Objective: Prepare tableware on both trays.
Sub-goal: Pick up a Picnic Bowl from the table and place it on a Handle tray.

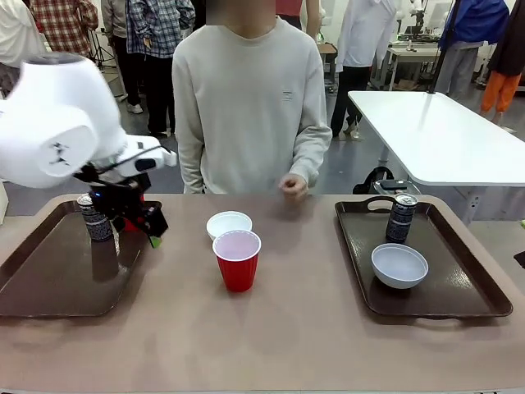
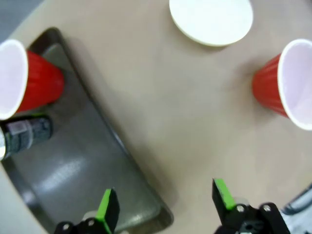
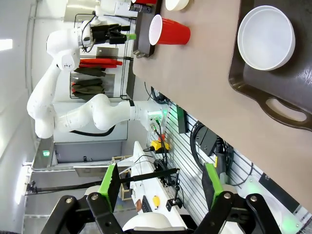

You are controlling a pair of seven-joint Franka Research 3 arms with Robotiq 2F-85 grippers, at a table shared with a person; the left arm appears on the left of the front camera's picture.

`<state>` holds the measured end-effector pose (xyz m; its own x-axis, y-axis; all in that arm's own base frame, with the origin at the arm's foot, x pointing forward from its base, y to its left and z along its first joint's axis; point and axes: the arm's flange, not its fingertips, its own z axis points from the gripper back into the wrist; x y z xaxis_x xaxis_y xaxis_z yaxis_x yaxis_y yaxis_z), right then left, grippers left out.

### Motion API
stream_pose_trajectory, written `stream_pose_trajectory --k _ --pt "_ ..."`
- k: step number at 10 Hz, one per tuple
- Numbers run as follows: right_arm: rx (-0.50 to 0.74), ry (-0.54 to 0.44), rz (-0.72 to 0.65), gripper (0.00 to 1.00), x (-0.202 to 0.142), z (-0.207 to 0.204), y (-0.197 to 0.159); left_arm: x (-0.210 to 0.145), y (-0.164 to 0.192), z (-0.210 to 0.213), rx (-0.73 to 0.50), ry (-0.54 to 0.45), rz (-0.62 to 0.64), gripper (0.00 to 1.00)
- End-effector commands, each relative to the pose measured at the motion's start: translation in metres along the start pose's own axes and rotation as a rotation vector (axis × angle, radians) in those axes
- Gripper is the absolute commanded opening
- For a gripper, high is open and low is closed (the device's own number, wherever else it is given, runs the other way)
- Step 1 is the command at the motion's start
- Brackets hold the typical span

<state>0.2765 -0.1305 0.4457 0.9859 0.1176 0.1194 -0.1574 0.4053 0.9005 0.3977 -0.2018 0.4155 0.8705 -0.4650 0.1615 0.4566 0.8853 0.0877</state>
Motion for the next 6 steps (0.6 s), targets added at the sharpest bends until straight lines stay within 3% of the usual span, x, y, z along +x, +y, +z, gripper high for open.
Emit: stream_pose_trajectory --k 1,3,6 --pt "0.007 -0.002 -0.016 0.88 -0.001 -0.001 0.002 0.023 -0.006 -0.011 0.078 0.032 -0.005 1.0" --pt "0.007 -0.002 -0.016 0.88 -0.001 -0.001 0.002 0.016 -0.009 -0.017 0.066 0.043 -0.037 1.0" --pt "0.007 -0.002 -0.016 0.88 -0.001 -0.001 0.002 -0.068 0.035 0.046 -0.024 0.009 -0.089 1.0"
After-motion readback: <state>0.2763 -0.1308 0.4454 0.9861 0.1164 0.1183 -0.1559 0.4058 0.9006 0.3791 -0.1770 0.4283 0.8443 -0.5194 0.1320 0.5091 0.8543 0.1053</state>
